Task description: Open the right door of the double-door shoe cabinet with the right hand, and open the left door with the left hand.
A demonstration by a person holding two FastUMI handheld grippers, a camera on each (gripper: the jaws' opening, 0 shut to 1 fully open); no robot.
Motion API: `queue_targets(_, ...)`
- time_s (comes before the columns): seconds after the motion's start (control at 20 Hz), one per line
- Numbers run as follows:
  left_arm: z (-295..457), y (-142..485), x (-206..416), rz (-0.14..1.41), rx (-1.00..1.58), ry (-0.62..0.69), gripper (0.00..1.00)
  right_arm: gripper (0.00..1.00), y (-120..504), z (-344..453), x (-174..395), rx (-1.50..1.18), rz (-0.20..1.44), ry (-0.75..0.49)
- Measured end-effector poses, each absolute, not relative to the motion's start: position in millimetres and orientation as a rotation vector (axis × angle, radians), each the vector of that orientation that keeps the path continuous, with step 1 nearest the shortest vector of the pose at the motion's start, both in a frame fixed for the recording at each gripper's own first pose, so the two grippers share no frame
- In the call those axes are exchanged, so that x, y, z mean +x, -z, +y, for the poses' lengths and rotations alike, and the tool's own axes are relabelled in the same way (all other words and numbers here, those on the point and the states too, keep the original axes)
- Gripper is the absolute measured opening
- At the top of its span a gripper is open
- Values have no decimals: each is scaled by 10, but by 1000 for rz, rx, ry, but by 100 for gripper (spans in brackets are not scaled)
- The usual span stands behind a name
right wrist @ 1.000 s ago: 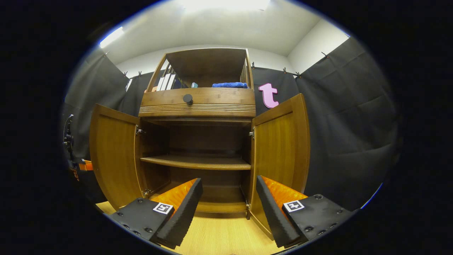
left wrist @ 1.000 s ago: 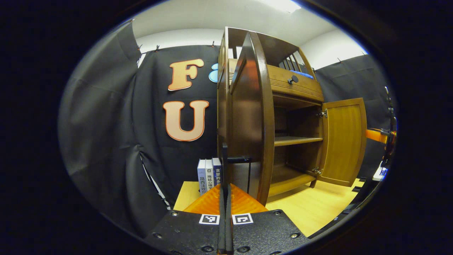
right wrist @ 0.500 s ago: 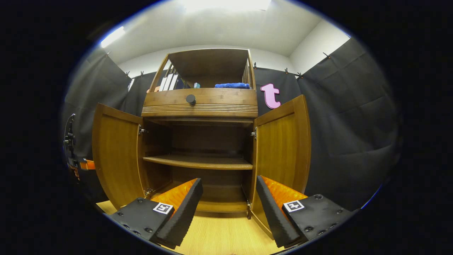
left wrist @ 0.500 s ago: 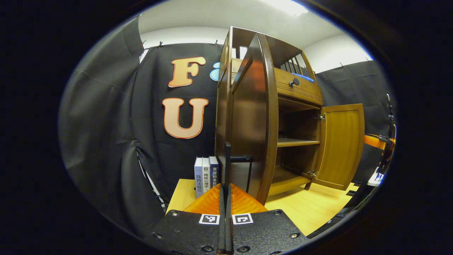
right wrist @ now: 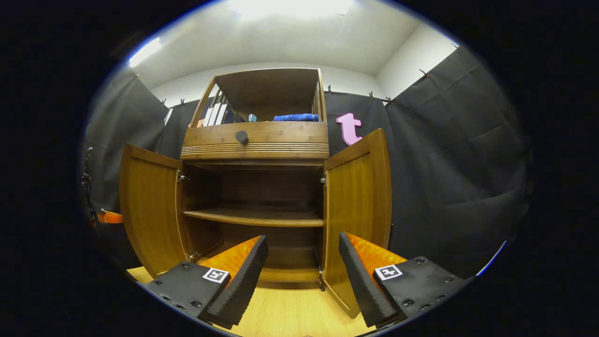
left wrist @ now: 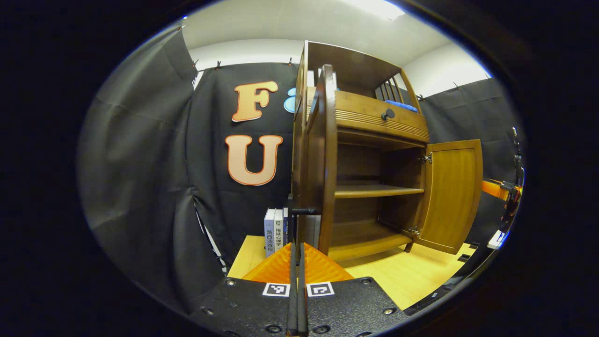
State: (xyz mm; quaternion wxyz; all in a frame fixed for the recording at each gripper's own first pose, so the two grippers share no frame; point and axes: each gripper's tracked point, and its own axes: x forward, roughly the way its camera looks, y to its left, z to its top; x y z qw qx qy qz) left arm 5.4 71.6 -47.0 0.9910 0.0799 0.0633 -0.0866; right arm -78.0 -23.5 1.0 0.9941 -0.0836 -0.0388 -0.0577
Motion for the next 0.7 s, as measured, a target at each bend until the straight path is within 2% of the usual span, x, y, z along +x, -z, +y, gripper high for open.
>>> queue_targets(0.25, 472, 127, -230, 64, 165, 161, 0, 98, -11, -279, -704, -163, -65, 99)
queue_targets(0.3, 401, 51, -284, 47, 172, 164, 0, 94, -26, -292, -711, -167, -67, 99)
queue_targets(0.35, 329, -25, -334, 31, 181, 167, 1, 98, -39, -304, -729, -170, -69, 99)
queue_targets(0.4, 251, -73, -368, 20, 190, 174, 0, 94, -43, -316, -761, -172, -72, 99)
queue_targets(0.45, 171, -140, -416, 8, 189, 179, 1, 98, -51, -330, -785, -172, -72, 100)
queue_targets(0.55, -16, -192, -477, 10, 166, 193, 8, 98, -65, -378, -823, -169, -72, 103)
queue_targets(0.6, -83, -171, -520, 13, 154, 205, 17, 98, -80, -400, -843, -168, -74, 105)
queue_targets(0.65, -163, -196, -530, 14, 149, 213, 21, 98, -91, -433, -871, -168, -75, 109)
queue_targets(0.7, -252, -211, -560, 15, 143, 228, 30, 98, -101, -464, -892, -171, -76, 113)
